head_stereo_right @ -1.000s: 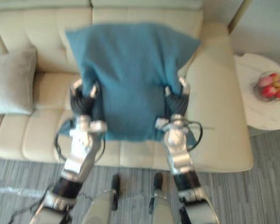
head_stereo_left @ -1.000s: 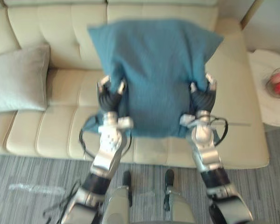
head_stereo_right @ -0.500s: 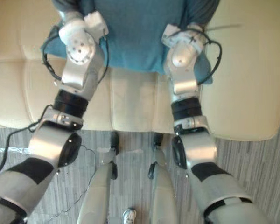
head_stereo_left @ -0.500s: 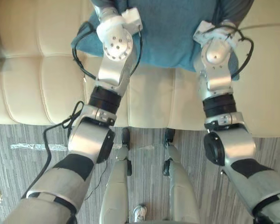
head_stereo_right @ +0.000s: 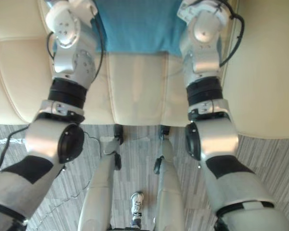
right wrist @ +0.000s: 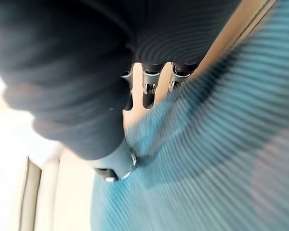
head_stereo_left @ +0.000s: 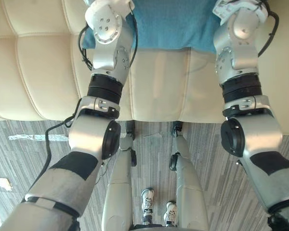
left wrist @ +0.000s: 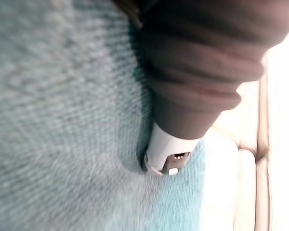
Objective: Pick up cushions and gather them together orderly.
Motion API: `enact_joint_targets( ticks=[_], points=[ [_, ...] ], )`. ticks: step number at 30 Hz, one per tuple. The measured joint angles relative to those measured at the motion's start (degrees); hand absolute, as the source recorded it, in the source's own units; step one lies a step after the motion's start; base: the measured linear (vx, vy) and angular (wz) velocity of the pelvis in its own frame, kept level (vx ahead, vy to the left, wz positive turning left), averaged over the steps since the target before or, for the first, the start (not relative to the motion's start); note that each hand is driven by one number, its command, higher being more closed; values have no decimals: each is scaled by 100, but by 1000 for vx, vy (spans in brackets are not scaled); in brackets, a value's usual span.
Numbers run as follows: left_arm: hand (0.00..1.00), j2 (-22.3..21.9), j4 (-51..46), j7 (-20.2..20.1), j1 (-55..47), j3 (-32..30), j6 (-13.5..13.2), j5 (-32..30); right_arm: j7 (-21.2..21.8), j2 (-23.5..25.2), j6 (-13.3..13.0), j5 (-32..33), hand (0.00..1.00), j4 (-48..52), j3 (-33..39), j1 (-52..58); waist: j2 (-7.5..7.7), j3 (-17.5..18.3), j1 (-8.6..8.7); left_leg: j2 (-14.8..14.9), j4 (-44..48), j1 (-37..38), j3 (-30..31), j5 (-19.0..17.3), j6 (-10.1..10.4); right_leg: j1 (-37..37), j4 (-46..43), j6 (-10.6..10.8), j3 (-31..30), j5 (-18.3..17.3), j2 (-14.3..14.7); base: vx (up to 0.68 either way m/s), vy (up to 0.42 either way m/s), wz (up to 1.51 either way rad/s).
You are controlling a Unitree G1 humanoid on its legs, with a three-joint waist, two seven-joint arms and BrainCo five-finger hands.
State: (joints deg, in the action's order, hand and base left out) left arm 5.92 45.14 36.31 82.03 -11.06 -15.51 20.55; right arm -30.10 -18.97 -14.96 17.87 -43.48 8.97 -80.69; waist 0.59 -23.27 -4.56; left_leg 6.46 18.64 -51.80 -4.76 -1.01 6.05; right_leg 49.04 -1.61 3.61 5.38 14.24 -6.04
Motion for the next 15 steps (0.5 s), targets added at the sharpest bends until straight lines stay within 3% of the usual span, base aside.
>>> enact_joint_targets(
  ticks=[4, 8, 12, 15],
  points=[
    [0, 22, -357, -59, -528, -396, -137, 264, 169, -316, -109, 315, 0, 593, 270, 804, 0, 0, 9, 12, 51, 305, 49, 0, 0, -316, -9, 0, -13, -4, 18, 9, -7, -2],
    [0, 547, -1424, -263, -1726, -590, -447, 577, 365, -773, -243, 552, 0, 1727, 484, 2087, 1, -1, 22, 40, 43, 808, 50, 0, 0, -755, -84, 1, -57, -32, 50, 37, -30, -8],
    [0, 879, -2817, -429, -3268, -596, -834, 775, 628, -863, -507, 708, 0, 3380, 779, 3720, 6, 6, 56, 24, -97, 1520, 60, -16, 14, -1308, -478, -50, 17, -615, 16, 52, -82, 17],
    [0, 795, -3788, -721, -4714, -568, -1029, 769, 933, -786, -661, 684, 0, 4311, 691, 4999, -11, 63, 41, 74, -425, 2069, 64, -185, 39, -1537, -864, -133, 125, -1030, 46, 13, -75, 11]
  ],
)
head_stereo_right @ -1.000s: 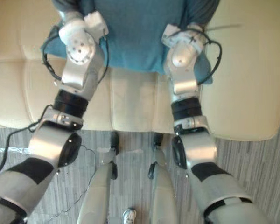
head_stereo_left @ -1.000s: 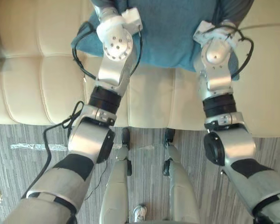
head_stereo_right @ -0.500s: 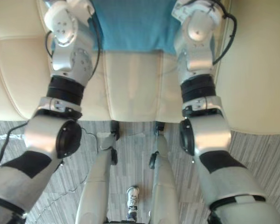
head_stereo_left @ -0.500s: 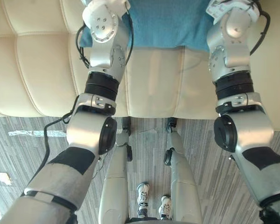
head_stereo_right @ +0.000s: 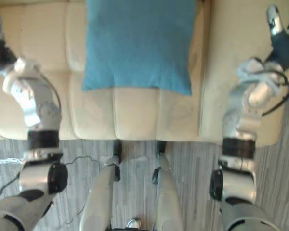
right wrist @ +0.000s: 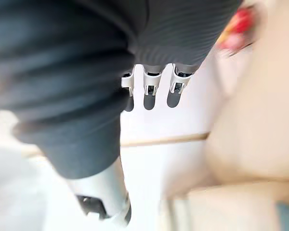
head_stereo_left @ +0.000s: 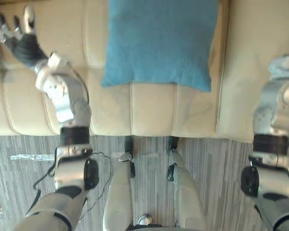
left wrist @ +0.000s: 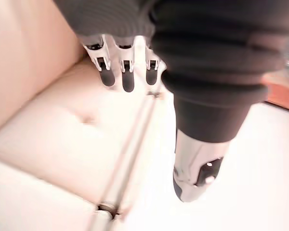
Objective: Pick up cushions and gather them together orderly.
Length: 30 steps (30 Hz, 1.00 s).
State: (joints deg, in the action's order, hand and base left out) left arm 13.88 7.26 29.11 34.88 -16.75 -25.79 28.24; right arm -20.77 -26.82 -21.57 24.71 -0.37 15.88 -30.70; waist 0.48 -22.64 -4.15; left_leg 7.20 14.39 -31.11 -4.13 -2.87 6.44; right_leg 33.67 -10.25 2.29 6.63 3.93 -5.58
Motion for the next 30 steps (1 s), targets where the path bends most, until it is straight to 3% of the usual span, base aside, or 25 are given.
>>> enact_joint_targets(
  ticks=[2, 4, 6, 8, 10, 18, 26, 29, 30],
  points=[
    [0, -235, -217, -199, -724, 88, -13, -32, 233, 125, -59, -1, 0, 298, -124, 768, 6, 37, 11, -5, -63, 170, 21, -10, 8, -109, -170, -22, 92, -127, -4, -9, -42, 16],
    [0, -724, -312, -490, -1857, 446, 27, -128, 583, 666, -48, -229, 0, 352, -487, 1758, 22, 137, 25, -6, -174, 582, 26, -13, 8, -431, -281, -39, 133, -305, -6, 1, -39, 11],
    [0, -1063, -178, -887, -2931, 962, 150, -318, 1010, 1180, -13, -400, 0, -8, -953, 2640, 20, 518, 30, -2, -309, 905, 31, -22, 5, -695, -319, -75, 203, -415, -21, 62, -19, 9],
    [0, -1140, 316, -1361, -3540, 1396, 324, -603, 1435, 1545, 169, -579, 0, -586, -1166, 3258, 9, 733, 13, 15, -438, 1376, 12, -21, 6, -1125, -320, -66, 228, -496, -7, 94, -14, 8],
    [0, -1226, 986, -1817, -3985, 1664, 551, -1092, 1803, 1883, 316, -680, 0, -1364, -1213, 3815, -5, 1214, 33, 26, -469, 1638, -9, -91, 14, -1383, -313, -56, 257, -596, -1, 80, 2, 4],
    [0, -1375, 3499, -2305, -4364, 1368, 1054, -1653, 2025, 2342, 635, -1041, 0, -3579, -1162, 4347, -135, 1974, 83, 60, -754, 2394, -118, -198, -2, -2219, 199, 39, 238, -572, 51, 9, 31, -4],
    [0, -1356, 4723, -2373, -4225, 927, 1280, -2222, 2037, 2452, 814, -1122, 0, -4844, -1149, 4156, -187, 2041, 77, 116, -913, 2695, 29, -115, 90, -2790, 593, 73, 462, -413, 104, 23, 2, 10],
    [0, -1380, 4809, -2422, -4106, 871, 1297, -2397, 2019, 2468, 836, -1125, 0, -5083, -1161, 3818, -284, 1976, 74, 208, -500, 2317, 189, -68, 200, -2470, 232, -132, 551, -436, 174, 12, -52, 25],
    [0, -1330, 4804, -2433, -4026, 849, 1299, -2432, 2026, 2504, 841, -1124, 0, -5083, -1158, 3737, -173, 2008, 73, 204, -521, 2200, 237, 34, 334, -2302, 149, -238, 573, -441, 109, -47, -31, -4]
  ],
)
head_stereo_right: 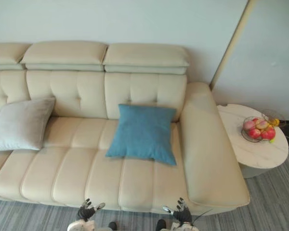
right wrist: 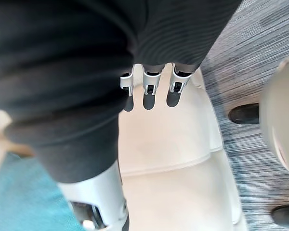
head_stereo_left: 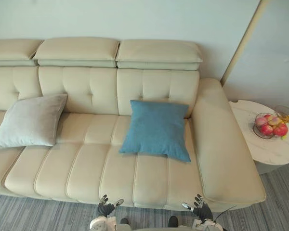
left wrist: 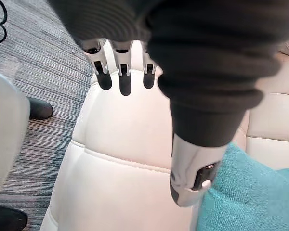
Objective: Pick up cushions and gather them together orderly.
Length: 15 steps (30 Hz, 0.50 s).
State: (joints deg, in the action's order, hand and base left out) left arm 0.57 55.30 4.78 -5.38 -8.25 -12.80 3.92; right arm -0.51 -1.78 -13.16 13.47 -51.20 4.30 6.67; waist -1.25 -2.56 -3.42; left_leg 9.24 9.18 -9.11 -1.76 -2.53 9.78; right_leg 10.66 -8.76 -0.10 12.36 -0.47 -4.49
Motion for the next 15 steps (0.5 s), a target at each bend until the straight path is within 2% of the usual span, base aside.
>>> enact_joint_targets(
  ticks=[1, 2, 3, 4, 5, 7, 8, 9, 11, 12, 15],
  points=[
    [0, 25, 11, -1, 138, -105, 43, -50, -4, 65, -17, 1, 0, 4, 34, -177, 78, -130, -30, 41, 819, -310, -41, -324, -217, 151, -113, -41, 1, -8, -94, -65, -25, -18],
    [0, -25, 8, -7, 166, -185, 60, -54, -4, 70, -11, 1, 0, -4, 62, -279, 66, -202, -43, 121, 1770, -530, -132, -582, -461, 184, -203, -85, -10, -3, -95, -49, -29, -27],
    [0, -51, 1, -16, 158, -258, 75, -55, -14, 71, -2, 2, 0, 2, 99, -332, 61, -232, -26, 215, 2682, -597, -196, -735, -449, 152, -241, -84, -59, -1, -94, -96, 0, -25],
    [0, -85, 13, -37, 125, -261, 85, -59, -11, 56, -5, 2, 0, 24, 133, -304, 61, -228, 21, 335, 3380, -447, -249, -837, -351, 104, -229, -80, -68, 12, -119, -137, 58, -16],
    [0, -167, 14, -53, 148, -250, 90, -123, -7, 37, 10, 3, 0, 23, 202, -272, -12, -180, 76, 469, 3830, -227, -242, -911, -230, 101, -226, -49, -66, 47, -123, -127, 100, -6],
    [0, -301, 48, -111, 227, -173, 92, -199, -5, -21, 34, 0, 0, 20, 223, -276, -132, -105, 132, 616, 3898, 172, -221, -894, -138, 180, -227, 58, -69, 217, -129, -97, 167, 5],
    [0, -366, 50, -139, 273, -141, 102, -218, 0, -49, 61, -4, 0, 13, 227, -283, -187, -71, 141, 623, 3496, 383, -235, -502, -82, 307, -229, 136, -68, 342, -128, -189, 286, 14],
    [0, -369, 53, -147, 349, -87, 138, -220, -1, -29, 113, -3, 0, -40, 246, -357, -116, -65, 172, 383, 2918, 542, -256, -919, 149, 465, -173, 186, -78, 542, -225, -155, 202, 15],
    [0, -211, 72, -117, 411, 58, 196, -267, 44, 181, 177, -12, 0, -162, 209, -362, 195, -68, 243, 164, 2377, 571, -378, -1089, -25, 675, -177, 173, -35, 637, -322, -176, 129, 9],
    [0, -160, 103, -112, 411, 111, 199, -274, 43, 234, 189, -19, 0, -165, 201, -357, 278, -63, 242, 88, 2137, 656, -452, -1261, -80, 741, -121, 115, 3, 757, -373, -195, 151, -6],
    [0, -150, 290, -100, 505, 354, 200, -328, -28, 183, 188, -237, 0, -306, 187, -463, 255, -128, 244, -25, 1748, 829, -735, -1914, -187, 917, 25, 199, -128, 1141, -394, -249, 208, -26]
  ],
)
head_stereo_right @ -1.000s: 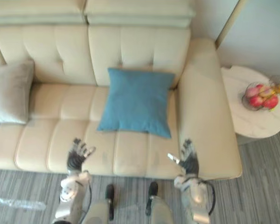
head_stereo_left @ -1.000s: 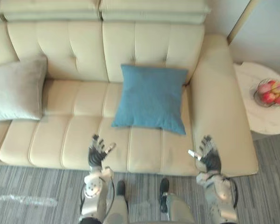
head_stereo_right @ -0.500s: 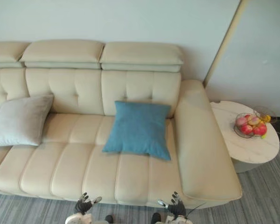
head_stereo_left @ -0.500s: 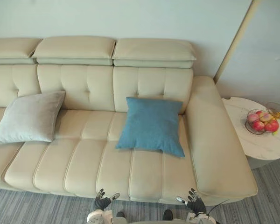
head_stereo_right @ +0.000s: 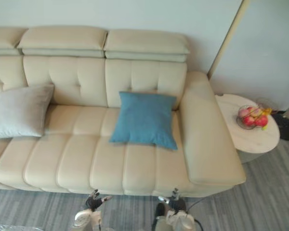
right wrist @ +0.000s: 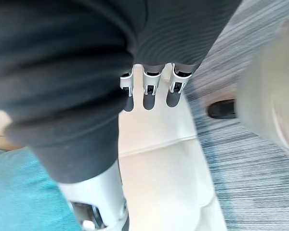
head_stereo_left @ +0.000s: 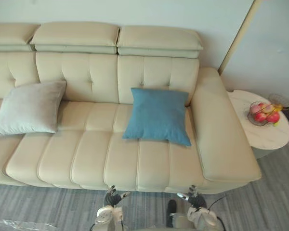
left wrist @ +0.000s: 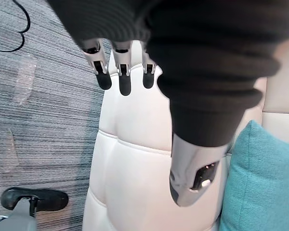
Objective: Pick up cushions and gather them together orderly.
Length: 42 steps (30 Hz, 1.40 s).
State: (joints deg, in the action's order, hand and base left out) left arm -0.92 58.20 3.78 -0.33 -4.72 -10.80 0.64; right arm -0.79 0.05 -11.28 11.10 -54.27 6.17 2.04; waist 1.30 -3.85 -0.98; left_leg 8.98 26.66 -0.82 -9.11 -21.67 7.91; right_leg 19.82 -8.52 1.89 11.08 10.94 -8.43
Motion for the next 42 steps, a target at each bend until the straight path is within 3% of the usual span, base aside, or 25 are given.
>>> enact_joint_targets(
  ticks=[1, 2, 3, 4, 5, 6, 8, 9, 10, 11, 13, 17, 23, 26, 27, 39, 42],
  points=[
    [0, 5, 16, 0, 1, 15, 1, -61, -25, 2, 2, -8, 0, -63, -35, -19, 39, -2, 0, -71, -21, -4, -52, -31, -54, 28, 44, 6, -11, 119, -55, -312, 152, -37],
    [0, -14, 54, 0, 13, 6, 0, -75, -43, -8, 32, -100, 0, -117, -144, 5, 100, -19, -11, -156, -71, -10, -187, 1, -117, 21, 340, -1, -37, 600, -88, -339, 59, -45],
    [0, -85, 135, 1, -18, -104, 0, -114, -32, -40, 58, -229, 0, -141, -184, -45, -121, -57, -126, 31, -253, 38, -403, -32, -268, 91, 91, -136, -38, 509, 21, -329, 31, -39],
    [0, -80, 152, 7, 13, -112, 5, -122, -37, -47, 60, -236, 0, -63, -161, -75, -122, -93, -111, 76, -362, 83, -482, -40, -264, 221, -616, -214, -17, -58, 16, -318, -12, -1],
    [0, -51, 153, -4, 11, -99, 28, -168, -36, -50, 62, -274, 0, -80, -102, -93, -140, -119, -104, 84, -544, 92, -443, 27, -174, 455, -2189, -277, -42, -1111, -83, -259, -41, 39],
    [0, -34, 146, -13, -91, -112, 37, -171, -33, -38, 68, -358, 0, -162, -40, -32, -80, -75, -133, 101, -675, 196, -367, 155, -119, 287, -3077, -224, -109, -1700, -90, -243, -108, 50],
    [0, -15, 77, -26, -172, -343, 33, -181, -24, -15, 90, -445, 0, -314, -22, 55, 29, 15, -168, 92, -818, 277, -208, 302, -16, -184, -3381, 55, -278, -2289, -111, -135, -187, 39],
    [0, 0, 92, -30, -190, -518, 39, -189, -25, 7, 121, -453, 0, -392, -16, 139, 194, 97, -183, -7, -874, 277, -125, 353, 41, -319, -3086, 307, -314, -2507, -126, -102, -197, 24],
    [0, 2, 120, -29, -183, -610, 54, -191, -27, 13, 132, -463, 0, -424, 14, 179, 244, 166, -204, -39, -968, 246, -75, 359, 36, -439, -2714, 276, -300, -2648, -32, -91, -182, -3],
    [0, -59, 162, -35, -181, -691, 56, -190, -30, -5, 146, -491, 0, -479, 44, 193, 124, 302, -262, -6, -1088, 143, -19, 429, -42, -557, -2147, 82, -318, -2715, 151, -61, -81, -22],
    [0, -198, 211, -36, -236, -787, 72, -190, -38, -111, 159, -492, 0, -524, 138, 143, -134, 432, -251, 69, -1446, -10, 233, 709, -235, -602, -1344, -1, -215, -2255, 424, -81, -71, -25],
    [0, -163, 333, -47, -217, -786, 126, -163, -36, -120, 166, -488, 0, -734, 718, 234, -68, 469, -221, 78, -1947, 128, 514, 1097, -162, -907, -769, -39, -56, -1915, 538, -53, -39, 18],
    [0, 22, 571, -61, -162, -783, 127, -163, -33, -131, 178, -499, 0, -990, 1077, 311, 11, 539, -170, -132, -2008, 199, 537, 1163, -124, -1106, -484, 68, -84, -1654, 397, -9, 85, 4],
    [0, 131, 630, -63, -177, -776, 128, -164, -35, -142, 186, -497, 0, -1063, 1188, 358, -2, 536, -158, -269, -2056, 281, 636, 1196, -165, -1276, -269, 128, -83, -1531, 297, 44, 112, 8],
    [0, 422, 875, -70, -382, -769, 158, -156, -31, -375, 183, -649, 0, -1291, 1354, 255, -161, 393, 40, -432, -2360, 592, 985, 1233, -299, -1877, 566, 233, -80, -1190, 261, 19, 46, 2],
    [0, 420, 869, -176, -384, -774, 158, -160, -18, -382, 178, -584, 0, -1180, 1193, 284, -190, 305, 93, -417, -2304, 703, 893, 1232, -295, -1851, 263, 231, -110, -1350, 232, -14, -2, -1],
    [0, 377, 718, -186, -319, -848, 152, -159, -6, -402, 170, -408, 0, -1105, 734, 259, -35, 131, 80, -458, -1554, 489, 928, 1115, -290, -1706, -79, 202, -380, -1443, 211, -55, -28, -27]
  ],
)
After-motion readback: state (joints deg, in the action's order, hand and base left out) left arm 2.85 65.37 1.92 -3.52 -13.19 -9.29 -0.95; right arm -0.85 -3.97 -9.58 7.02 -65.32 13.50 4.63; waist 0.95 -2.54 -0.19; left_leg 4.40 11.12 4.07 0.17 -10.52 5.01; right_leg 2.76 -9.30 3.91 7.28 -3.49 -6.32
